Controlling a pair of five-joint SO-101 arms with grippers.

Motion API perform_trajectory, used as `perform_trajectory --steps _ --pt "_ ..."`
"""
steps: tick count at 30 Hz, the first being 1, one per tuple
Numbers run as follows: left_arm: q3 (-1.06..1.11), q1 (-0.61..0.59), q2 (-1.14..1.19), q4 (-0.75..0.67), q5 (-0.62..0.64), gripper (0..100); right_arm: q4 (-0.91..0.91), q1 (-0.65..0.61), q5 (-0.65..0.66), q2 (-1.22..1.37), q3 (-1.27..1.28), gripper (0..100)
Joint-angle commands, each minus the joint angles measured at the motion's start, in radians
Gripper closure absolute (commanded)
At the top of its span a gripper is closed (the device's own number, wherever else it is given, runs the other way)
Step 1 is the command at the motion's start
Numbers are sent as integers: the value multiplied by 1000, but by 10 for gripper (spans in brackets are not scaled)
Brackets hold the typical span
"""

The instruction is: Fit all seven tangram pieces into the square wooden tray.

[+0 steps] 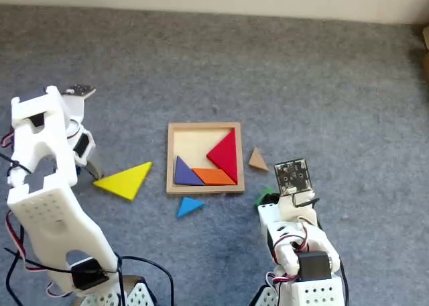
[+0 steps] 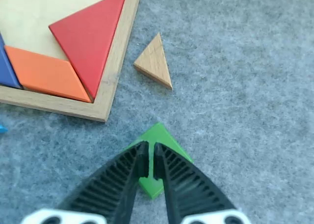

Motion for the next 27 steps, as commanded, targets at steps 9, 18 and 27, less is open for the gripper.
perform_trajectory --steps 9,18,27 --pt "326 21 -315 31 -149 816 4 15 2 -7 151 969" --pt "584 165 -691 -120 -157 740 5 15 2 -7 151 969" --pt "593 320 -714 -170 -224 671 5 15 2 -7 151 969"
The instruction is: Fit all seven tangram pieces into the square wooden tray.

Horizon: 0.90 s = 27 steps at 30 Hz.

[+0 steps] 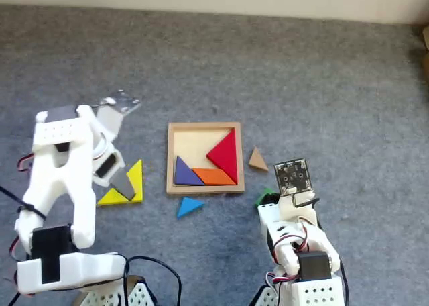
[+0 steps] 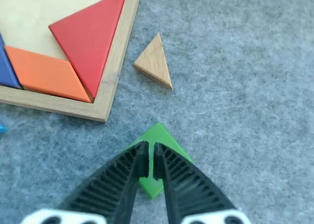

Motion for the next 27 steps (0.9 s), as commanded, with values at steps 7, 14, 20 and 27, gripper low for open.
perform_trajectory --steps 7,14,20,27 --pt "-2 94 -42 -44 -80 671 5 15 2 -7 151 969" --pt "7 88 102 -143 -78 671 5 15 2 -7 151 969" --pt "7 91 196 -180 -78 671 5 15 2 -7 151 969" --pt "7 94 217 -187 -77 694 5 15 2 -7 151 969"
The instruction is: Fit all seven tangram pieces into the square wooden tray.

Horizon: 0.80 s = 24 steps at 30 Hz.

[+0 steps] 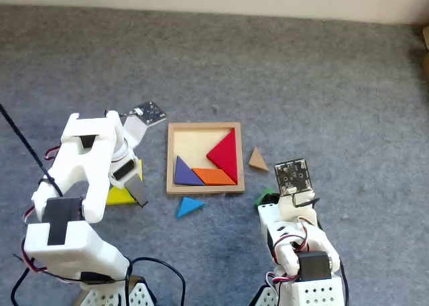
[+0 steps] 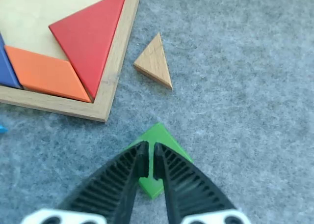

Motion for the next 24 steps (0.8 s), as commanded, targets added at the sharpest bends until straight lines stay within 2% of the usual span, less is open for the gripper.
perform_trajectory --steps 1,6,18,24 --pt "-4 21 -2 -15 -14 704 4 15 2 -7 151 969" --pt "4 42 -1 -14 -14 720 4 15 2 -7 151 969" --pt "13 53 2 -9 133 720 4 15 2 -7 151 969" --pt "38 51 2 -9 140 720 4 15 2 -7 151 969"
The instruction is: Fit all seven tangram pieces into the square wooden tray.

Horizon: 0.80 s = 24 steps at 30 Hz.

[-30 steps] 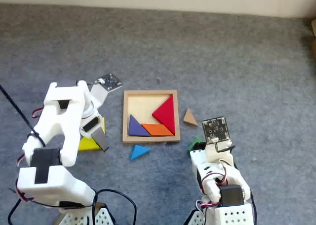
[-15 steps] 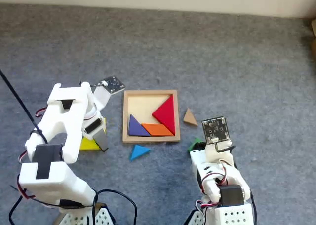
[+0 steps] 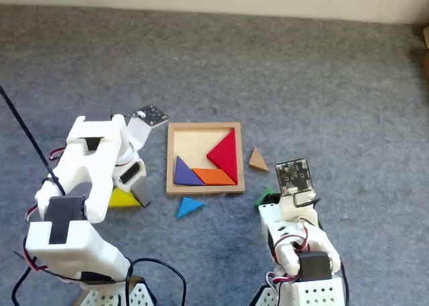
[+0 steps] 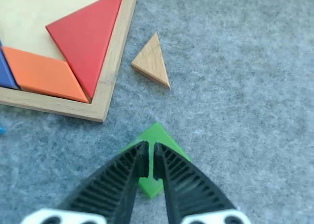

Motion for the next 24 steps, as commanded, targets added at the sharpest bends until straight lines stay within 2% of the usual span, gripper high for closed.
perform_trajectory --steps 1,7,18,22,24 --pt "-1 19 -4 0 12 720 4 7 2 -7 151 969" --pt "19 15 -4 0 5 726 4 7 2 -7 151 969" --pt "24 21 -16 2 -74 835 4 7 2 -7 151 969" --pt "-1 21 -18 3 -72 834 4 7 2 -7 151 969" --pt "-35 21 -18 51 -72 805 4 7 2 -7 151 969"
